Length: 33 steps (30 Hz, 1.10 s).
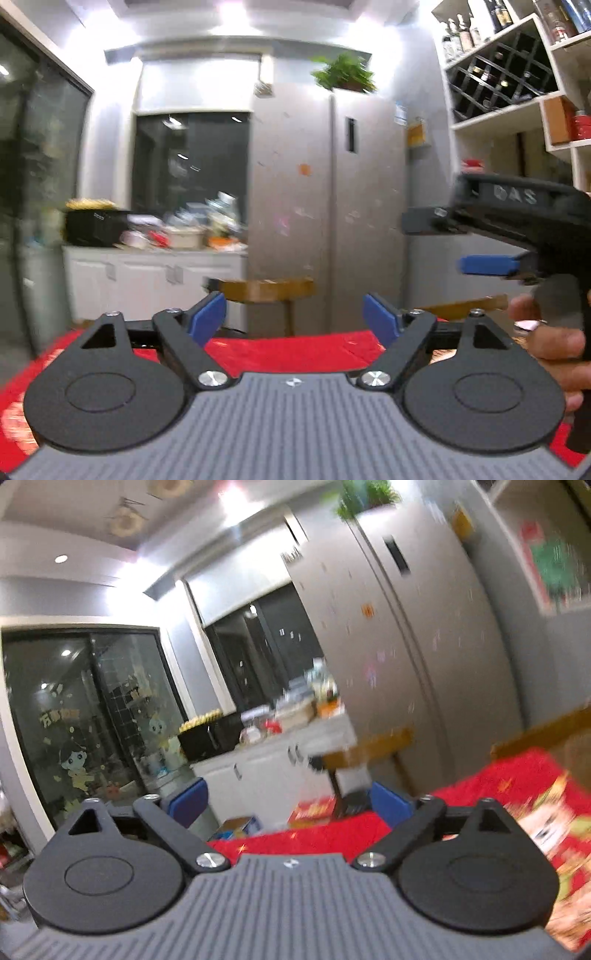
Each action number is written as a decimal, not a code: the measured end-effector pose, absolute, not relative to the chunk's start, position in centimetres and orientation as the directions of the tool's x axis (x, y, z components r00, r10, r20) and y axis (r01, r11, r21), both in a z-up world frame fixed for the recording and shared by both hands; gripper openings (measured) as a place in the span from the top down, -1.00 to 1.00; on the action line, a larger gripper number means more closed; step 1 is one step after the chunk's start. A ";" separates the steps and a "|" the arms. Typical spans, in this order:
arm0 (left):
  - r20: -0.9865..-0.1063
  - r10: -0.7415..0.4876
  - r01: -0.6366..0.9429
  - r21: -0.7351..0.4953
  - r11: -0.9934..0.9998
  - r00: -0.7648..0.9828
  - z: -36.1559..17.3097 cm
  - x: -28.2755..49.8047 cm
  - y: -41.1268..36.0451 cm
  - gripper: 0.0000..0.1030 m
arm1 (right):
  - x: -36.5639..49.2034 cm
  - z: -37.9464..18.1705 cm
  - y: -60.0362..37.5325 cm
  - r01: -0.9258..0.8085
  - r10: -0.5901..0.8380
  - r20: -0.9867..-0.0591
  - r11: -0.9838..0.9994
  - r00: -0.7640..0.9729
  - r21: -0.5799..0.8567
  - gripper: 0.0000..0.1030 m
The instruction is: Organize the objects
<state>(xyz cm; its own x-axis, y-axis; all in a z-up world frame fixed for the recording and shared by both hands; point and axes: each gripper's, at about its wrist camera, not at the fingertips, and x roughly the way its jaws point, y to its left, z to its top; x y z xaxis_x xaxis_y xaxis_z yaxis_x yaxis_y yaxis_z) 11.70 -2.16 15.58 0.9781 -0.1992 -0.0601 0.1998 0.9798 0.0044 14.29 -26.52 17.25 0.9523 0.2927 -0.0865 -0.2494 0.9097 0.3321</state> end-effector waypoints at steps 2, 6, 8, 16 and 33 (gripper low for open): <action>-0.036 -0.151 0.152 0.016 0.988 0.988 16.4 8.7 -1.8 -0.79 | 12.1 17.5 -26.2 -0.251 0.283 -0.078 0.924 0.956 0.288 -0.98; -0.035 -0.164 0.164 -0.005 0.986 0.986 16.8 4.4 -0.3 -0.86 | 8.4 16.3 -25.4 -0.211 0.229 -0.083 0.961 0.970 0.180 -0.98; -0.050 -0.175 0.174 -0.021 0.984 0.983 16.2 3.1 0.3 -0.87 | 7.0 15.1 -25.1 -0.184 0.200 -0.091 0.971 0.976 0.154 -0.99; -0.141 -0.179 0.169 -0.083 0.982 0.974 9.7 2.5 3.0 -0.87 | 4.7 7.6 -24.7 -0.095 0.123 -0.179 0.983 0.976 0.157 -1.00; -0.317 -0.172 0.176 -0.015 0.984 0.933 1.9 5.2 0.7 -0.87 | 4.5 2.7 -23.1 -0.061 0.086 -0.293 0.994 0.952 0.094 -1.00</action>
